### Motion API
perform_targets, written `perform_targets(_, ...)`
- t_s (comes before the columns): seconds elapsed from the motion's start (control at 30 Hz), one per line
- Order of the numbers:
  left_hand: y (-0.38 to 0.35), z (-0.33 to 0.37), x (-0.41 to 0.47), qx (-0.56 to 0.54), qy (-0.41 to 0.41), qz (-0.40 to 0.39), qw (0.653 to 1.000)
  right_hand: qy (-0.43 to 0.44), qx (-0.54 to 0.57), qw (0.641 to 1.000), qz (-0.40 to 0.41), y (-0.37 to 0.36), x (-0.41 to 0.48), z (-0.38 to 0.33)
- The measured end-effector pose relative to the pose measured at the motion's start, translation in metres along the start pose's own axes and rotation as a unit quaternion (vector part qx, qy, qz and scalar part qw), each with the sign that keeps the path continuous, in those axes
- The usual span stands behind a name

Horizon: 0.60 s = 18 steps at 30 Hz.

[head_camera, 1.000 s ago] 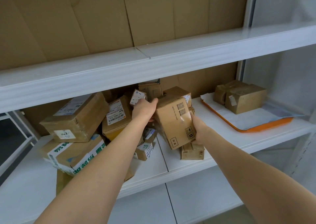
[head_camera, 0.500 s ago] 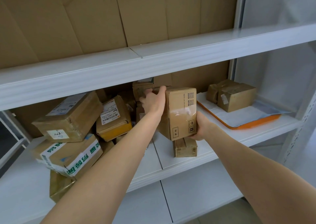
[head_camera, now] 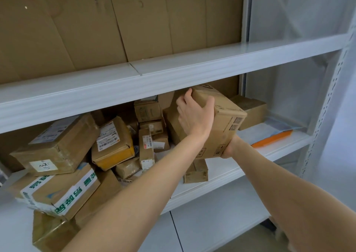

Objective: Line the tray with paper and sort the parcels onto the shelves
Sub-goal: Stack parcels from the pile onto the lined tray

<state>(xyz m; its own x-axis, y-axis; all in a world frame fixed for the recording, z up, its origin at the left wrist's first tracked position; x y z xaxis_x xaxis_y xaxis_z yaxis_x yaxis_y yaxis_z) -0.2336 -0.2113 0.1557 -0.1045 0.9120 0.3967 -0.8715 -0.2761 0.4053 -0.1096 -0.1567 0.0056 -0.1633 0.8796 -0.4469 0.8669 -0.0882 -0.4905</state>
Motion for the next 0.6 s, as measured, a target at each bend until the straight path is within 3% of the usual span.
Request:
perform_targets(0.23,-0.035,-0.008,0.028,-0.139,0.033,-0.158,0.977,0.081,0.041,0.996,-0.022,0.038,-0.016,-0.032)
perform_targets(0.37,-0.057,-0.016,0.046,-0.053,0.078,-0.23,0.969,0.086,0.048,0.994,0.046,0.066,-0.024,-0.041)
perform_targets(0.47,-0.078,-0.02,0.045,0.017,0.133,-0.305,0.943,0.094,0.06,0.987,0.111,0.083,-0.028,-0.05)
perform_targets(0.6,-0.105,-0.021,0.046,0.129,0.15,-0.35,0.915,0.112,0.043,0.982,0.149,0.106,-0.028,-0.065)
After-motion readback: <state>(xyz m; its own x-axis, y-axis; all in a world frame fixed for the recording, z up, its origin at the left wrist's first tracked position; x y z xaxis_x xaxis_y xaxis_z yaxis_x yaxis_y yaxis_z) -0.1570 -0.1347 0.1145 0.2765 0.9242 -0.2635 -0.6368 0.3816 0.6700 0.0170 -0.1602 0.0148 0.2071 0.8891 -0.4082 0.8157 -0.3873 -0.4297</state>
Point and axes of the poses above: each hand's wrist, its own x-axis towards the middle knuckle, its own y-axis out of the back of the hand, z = x × y, the point moved 5 cm from there along x, towards the middle knuckle, and after that the axes turned 10 degrees about -z, right-handed, at the moved point
